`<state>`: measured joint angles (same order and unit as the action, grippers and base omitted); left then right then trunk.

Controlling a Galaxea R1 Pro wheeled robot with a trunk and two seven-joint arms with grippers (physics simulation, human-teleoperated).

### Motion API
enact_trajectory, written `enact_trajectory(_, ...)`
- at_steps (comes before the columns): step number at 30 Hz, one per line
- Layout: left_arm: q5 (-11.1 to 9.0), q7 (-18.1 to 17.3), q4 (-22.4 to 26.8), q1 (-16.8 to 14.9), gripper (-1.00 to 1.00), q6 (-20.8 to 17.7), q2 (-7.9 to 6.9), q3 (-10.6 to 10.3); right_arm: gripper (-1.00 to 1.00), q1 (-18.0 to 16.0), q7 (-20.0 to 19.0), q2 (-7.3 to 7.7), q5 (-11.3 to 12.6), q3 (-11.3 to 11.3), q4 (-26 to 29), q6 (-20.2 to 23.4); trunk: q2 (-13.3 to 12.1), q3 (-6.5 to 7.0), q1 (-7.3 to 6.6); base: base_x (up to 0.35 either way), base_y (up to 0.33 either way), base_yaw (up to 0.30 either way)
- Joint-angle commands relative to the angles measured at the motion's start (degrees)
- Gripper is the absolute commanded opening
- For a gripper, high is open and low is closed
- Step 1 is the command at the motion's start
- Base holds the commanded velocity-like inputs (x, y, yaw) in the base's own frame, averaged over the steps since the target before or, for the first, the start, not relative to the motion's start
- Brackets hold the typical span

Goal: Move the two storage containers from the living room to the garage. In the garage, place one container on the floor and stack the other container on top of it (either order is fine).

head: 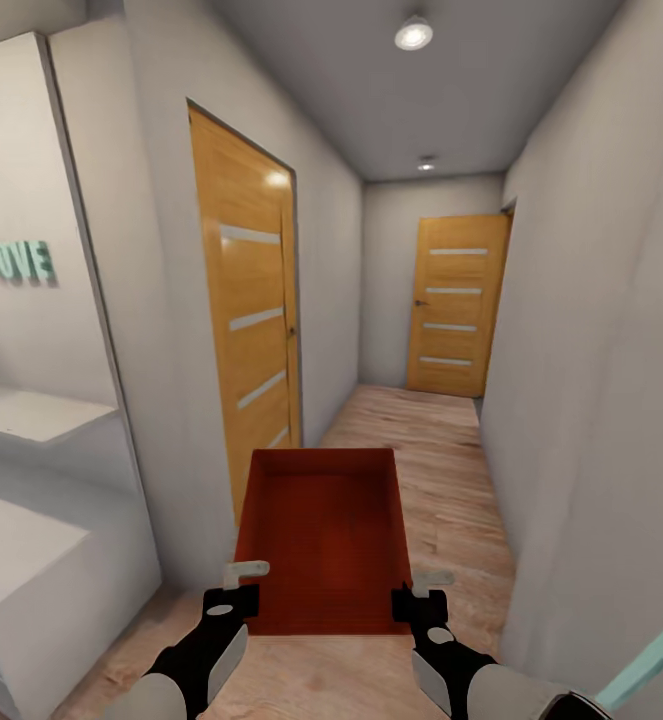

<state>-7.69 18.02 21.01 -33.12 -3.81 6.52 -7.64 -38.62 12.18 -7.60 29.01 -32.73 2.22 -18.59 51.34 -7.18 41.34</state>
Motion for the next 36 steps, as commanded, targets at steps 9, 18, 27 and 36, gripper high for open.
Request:
enact_trajectory(9,-5.75,0.35,0.09,-0.07,-1.00,-0.40,-2.04,-0.10,-1.00,-0.05,-0.14,0.75,-1.67,2.57,0.34,0.05,0.06,-0.08,0.04,0.326,0.147,-0.214)
enact_trajectory(18,-5.75,0.35,0.09,-0.07,-1.00,-0.40,-2.04,-0.10,-1.00,-0.05,-0.14,0.75,-1.67,2.57,0.33,0.05,0.06,-0.08,0.04,0.326,0.147,-0.220)
enact_trajectory(27,-5.75,0.35,0.09,-0.06,-1.00,-0.41,-2.04,-0.10,-1.00,-0.05,-0.14,0.75,-1.67,2.56,0.33,0.05,0.06,-0.08,0.04,0.326,0.147,-0.220)
enact_trajectory(36,-5.75,0.35,0.09,-0.05,-1.00,-0.39,-2.04,-0.10,-1.00,-0.05,-0.14,0.75,-1.67,2.55,0.33,0.05,0.06,-0.08,0.04,0.326,0.147,-0.220)
